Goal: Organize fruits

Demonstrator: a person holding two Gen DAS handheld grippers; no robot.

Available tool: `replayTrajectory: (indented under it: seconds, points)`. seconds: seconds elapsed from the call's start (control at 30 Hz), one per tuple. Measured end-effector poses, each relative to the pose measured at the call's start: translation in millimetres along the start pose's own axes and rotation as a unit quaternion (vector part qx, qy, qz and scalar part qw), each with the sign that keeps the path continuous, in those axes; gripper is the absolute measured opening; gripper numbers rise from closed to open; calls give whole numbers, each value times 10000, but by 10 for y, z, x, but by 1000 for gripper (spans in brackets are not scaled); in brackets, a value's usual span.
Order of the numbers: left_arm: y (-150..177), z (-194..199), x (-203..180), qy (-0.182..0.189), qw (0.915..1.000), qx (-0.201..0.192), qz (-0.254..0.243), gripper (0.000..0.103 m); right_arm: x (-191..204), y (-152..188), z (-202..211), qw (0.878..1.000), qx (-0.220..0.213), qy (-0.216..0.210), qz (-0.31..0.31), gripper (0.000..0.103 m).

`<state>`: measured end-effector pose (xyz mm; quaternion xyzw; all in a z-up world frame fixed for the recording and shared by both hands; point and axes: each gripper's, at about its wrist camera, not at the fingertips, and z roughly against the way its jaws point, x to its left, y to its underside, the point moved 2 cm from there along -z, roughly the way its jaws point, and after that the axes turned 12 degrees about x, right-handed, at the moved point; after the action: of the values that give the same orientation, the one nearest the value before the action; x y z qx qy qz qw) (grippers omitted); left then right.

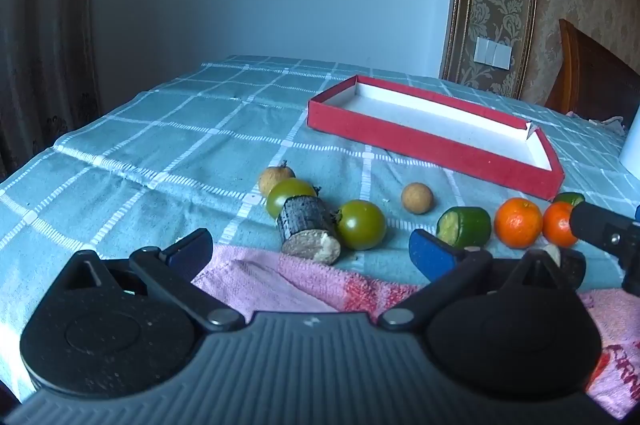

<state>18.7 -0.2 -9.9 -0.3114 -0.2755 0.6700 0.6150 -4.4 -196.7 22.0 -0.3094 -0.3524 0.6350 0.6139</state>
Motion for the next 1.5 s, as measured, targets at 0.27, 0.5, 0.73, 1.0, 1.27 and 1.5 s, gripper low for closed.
replayTrajectory:
  seconds: [0.27,0.5,0.73,1.0,1.27,1.5]
  points:
    - [127,-159,48,80,9999,-95,37,103,1,102,-96,9999,-98,91,107,103]
    - [66,-221,-19,-20,9998,-105,-137,103,-63,107,-194,10000,-4,59,6,103]
    - [85,-197,-23,42,9993,-296,-226,103,-66,127,-190,10000,-40,68,10,103]
    - [93,-162,-38,-17,9991,-392,-169,103,-46,125,-236,9999,96,101,29,103]
    - [105,-149,-57,-32,9986,-481,-204,103,-73,141,-270,9996,181,189,-98,103]
    - [114,-141,-61,-92,9980,-587,-214,103,-81,147,-257,9996,136,193,-131,103]
